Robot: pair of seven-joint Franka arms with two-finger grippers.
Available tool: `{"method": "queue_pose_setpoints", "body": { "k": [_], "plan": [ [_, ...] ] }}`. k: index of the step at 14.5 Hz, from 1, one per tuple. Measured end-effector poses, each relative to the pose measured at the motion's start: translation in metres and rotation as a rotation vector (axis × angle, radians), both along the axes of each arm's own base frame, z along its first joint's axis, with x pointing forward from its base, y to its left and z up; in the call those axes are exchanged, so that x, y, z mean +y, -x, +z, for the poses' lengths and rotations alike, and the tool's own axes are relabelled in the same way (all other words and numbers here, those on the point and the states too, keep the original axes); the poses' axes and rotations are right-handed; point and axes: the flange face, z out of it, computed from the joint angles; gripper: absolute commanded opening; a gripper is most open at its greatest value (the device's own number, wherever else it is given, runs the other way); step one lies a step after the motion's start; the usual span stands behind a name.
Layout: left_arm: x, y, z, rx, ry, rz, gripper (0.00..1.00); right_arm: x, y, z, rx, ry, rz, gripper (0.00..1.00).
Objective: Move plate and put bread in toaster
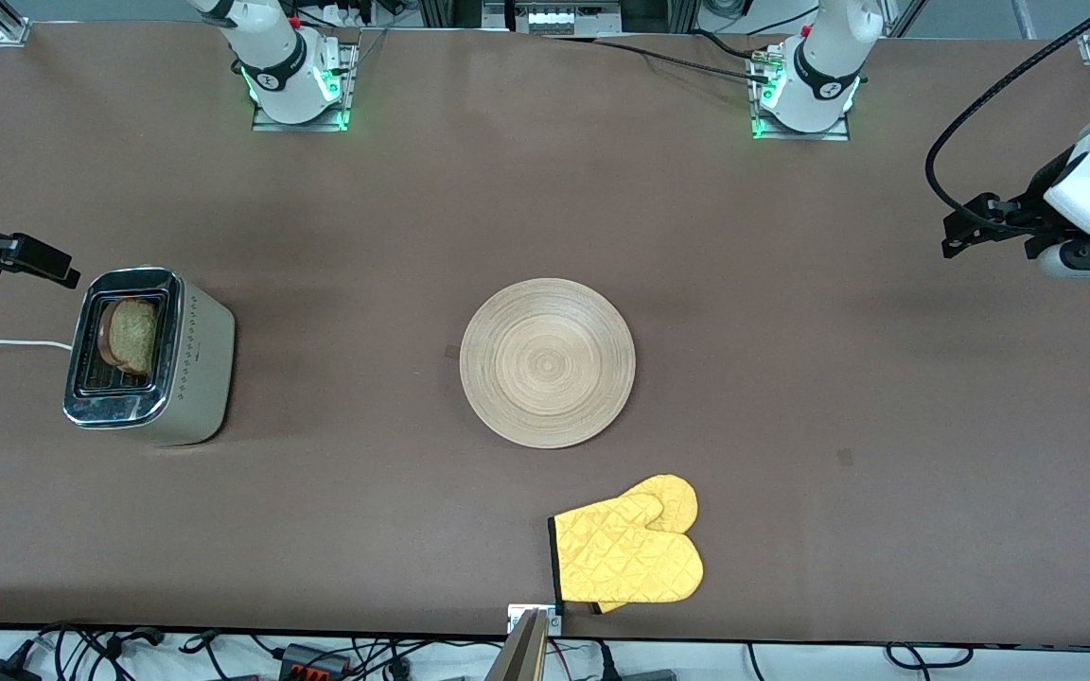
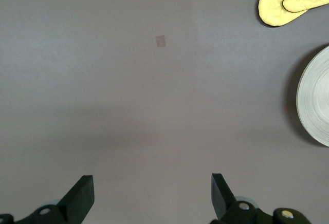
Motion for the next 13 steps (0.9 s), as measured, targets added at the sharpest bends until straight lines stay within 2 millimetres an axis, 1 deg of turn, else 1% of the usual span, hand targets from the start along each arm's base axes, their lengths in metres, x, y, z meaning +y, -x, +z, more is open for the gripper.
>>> {"method": "queue_pose_setpoints", "body": {
  "k": [3, 8, 11, 13],
  "plan": [
    [0.000, 0.000, 0.000, 0.000, 0.000, 0.000, 1.00, 0.013, -0.001, 0.001, -0.003, 0.003, 0.024, 1.00],
    [0.000, 0.000, 0.000, 0.000, 0.000, 0.000, 1.00, 0.017, -0.004, 0.003, -0.026, 0.006, 0.031, 1.00],
    [0.000, 0.000, 0.000, 0.000, 0.000, 0.000, 1.00, 0.028, -0.004, 0.003, -0.025, 0.006, 0.051, 1.00],
    [0.000, 0.000, 0.000, 0.000, 0.000, 0.000, 1.00, 0.032, -0.005, 0.002, -0.024, 0.006, 0.057, 1.00]
  ]
}}
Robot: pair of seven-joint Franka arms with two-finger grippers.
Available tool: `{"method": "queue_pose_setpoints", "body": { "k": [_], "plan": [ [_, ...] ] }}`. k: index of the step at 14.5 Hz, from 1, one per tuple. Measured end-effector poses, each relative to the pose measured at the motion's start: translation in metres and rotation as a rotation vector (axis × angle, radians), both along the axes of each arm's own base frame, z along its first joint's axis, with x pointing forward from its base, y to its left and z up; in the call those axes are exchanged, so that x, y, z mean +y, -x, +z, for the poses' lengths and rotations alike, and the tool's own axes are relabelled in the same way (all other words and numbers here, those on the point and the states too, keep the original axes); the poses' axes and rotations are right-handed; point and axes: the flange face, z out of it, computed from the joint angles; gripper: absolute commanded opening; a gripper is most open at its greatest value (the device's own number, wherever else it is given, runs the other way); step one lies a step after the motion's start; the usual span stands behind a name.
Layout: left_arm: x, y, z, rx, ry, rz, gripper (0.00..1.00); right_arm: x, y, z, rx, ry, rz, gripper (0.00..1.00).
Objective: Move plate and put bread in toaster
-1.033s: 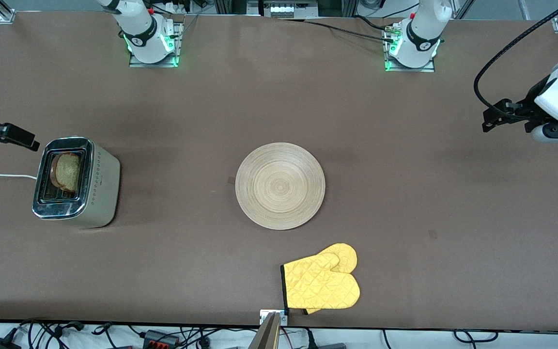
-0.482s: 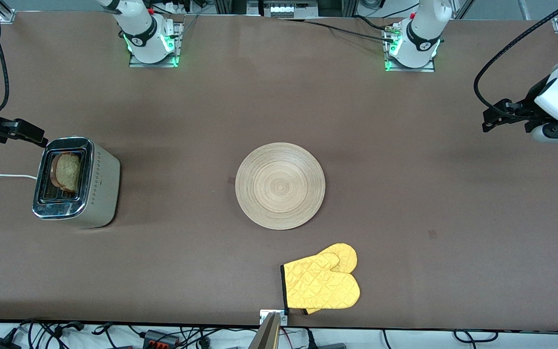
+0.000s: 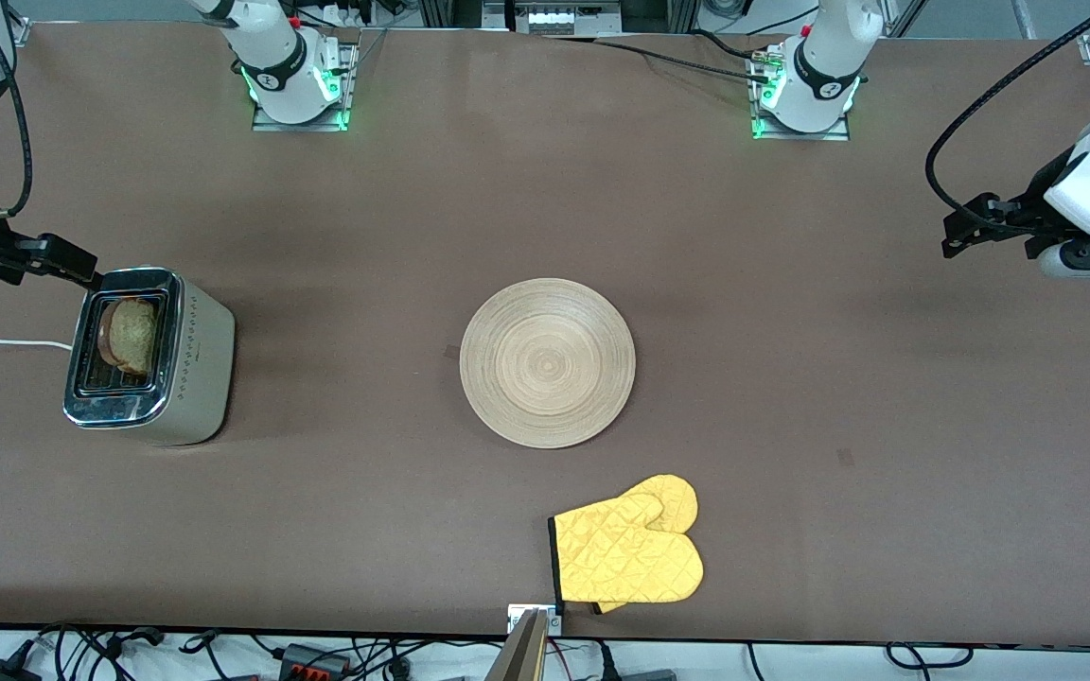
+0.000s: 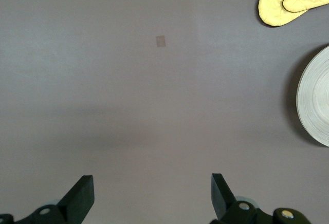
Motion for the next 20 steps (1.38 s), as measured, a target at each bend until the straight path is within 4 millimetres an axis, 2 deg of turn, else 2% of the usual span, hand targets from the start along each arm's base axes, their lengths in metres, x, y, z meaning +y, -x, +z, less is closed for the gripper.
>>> {"method": "queue_pose_setpoints", "body": {
  "k": [6, 10, 17, 20],
  "plan": [
    [0.000, 0.000, 0.003, -0.006, 0.000, 0.000, 1.00, -0.002, -0.007, -0.011, 0.001, 0.005, -0.004, 1.00],
    [0.000, 0.000, 0.003, -0.006, 0.000, 0.000, 1.00, -0.014, -0.005, -0.007, -0.010, 0.001, -0.021, 1.00],
    [0.000, 0.000, 0.003, -0.006, 0.000, 0.000, 1.00, -0.013, 0.001, 0.006, -0.022, -0.004, -0.019, 1.00],
    [0.000, 0.000, 0.003, -0.006, 0.000, 0.000, 1.00, -0.010, 0.005, 0.003, 0.006, -0.006, -0.011, 1.00]
  ]
}}
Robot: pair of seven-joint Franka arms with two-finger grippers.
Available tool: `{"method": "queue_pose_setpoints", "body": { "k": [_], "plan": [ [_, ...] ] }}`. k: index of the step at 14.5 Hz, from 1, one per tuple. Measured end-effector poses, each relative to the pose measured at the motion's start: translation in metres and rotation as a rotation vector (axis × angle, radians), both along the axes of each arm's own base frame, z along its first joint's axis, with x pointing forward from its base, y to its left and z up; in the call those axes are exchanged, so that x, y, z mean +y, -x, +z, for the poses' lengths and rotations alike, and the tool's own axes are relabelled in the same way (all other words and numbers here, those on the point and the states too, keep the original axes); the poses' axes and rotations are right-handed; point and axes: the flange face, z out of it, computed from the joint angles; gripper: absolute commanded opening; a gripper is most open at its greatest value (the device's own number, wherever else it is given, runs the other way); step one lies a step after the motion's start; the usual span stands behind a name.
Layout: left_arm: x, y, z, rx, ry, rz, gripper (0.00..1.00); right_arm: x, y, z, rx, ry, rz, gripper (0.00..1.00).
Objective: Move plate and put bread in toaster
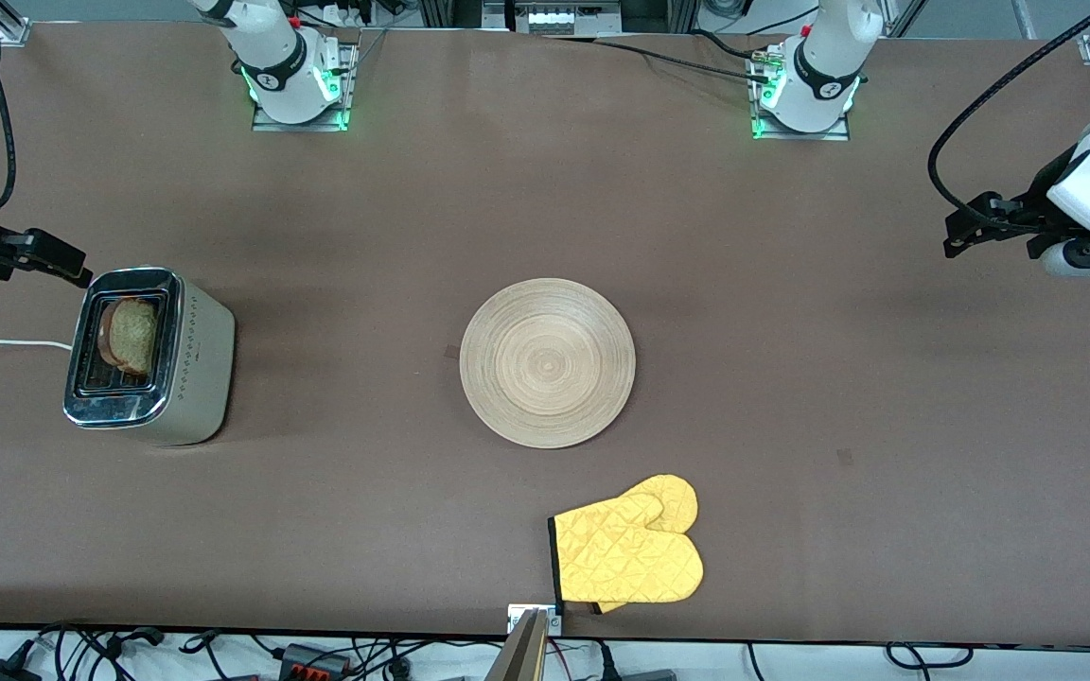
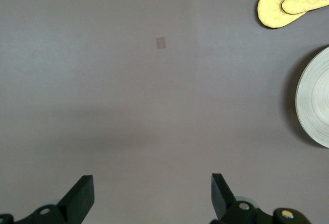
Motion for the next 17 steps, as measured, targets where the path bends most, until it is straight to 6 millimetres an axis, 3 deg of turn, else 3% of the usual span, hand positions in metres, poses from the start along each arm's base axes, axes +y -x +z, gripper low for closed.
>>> {"method": "queue_pose_setpoints", "body": {
  "k": [17],
  "plan": [
    [0.000, 0.000, 0.000, 0.000, 0.000, 0.000, 1.00, 0.000, 0.019, 0.000, 0.033, -0.008, 0.050, 1.00]
  ]
}}
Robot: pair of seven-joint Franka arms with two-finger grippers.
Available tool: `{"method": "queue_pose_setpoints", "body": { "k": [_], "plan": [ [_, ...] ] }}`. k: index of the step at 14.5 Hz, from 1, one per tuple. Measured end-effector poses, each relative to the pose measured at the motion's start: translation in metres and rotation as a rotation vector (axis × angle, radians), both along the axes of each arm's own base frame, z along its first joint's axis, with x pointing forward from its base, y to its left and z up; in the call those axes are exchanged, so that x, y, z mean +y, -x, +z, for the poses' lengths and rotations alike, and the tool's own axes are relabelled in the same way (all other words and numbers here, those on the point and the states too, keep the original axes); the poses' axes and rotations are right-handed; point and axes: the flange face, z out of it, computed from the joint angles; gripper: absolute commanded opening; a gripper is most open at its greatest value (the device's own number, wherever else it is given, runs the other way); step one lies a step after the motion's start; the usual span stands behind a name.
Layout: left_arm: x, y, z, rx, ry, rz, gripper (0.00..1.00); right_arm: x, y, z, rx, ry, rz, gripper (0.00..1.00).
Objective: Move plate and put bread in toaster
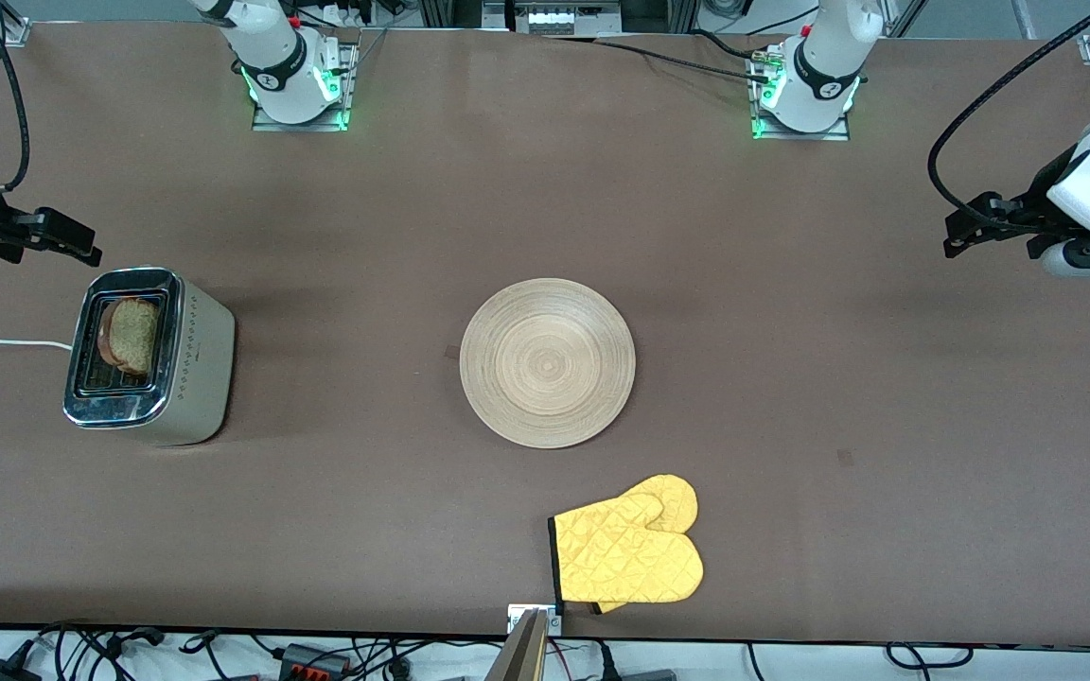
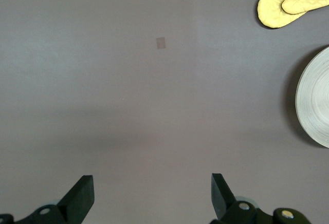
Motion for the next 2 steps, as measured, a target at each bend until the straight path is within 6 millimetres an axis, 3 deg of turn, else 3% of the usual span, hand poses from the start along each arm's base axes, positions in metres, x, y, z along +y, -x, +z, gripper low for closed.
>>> {"method": "queue_pose_setpoints", "body": {
  "k": [2],
  "plan": [
    [0.0000, 0.0000, 0.0000, 0.000, 0.000, 0.000, 1.00, 0.0003, 0.0003, 0.0004, 0.000, 0.000, 0.000, 1.00]
  ]
}}
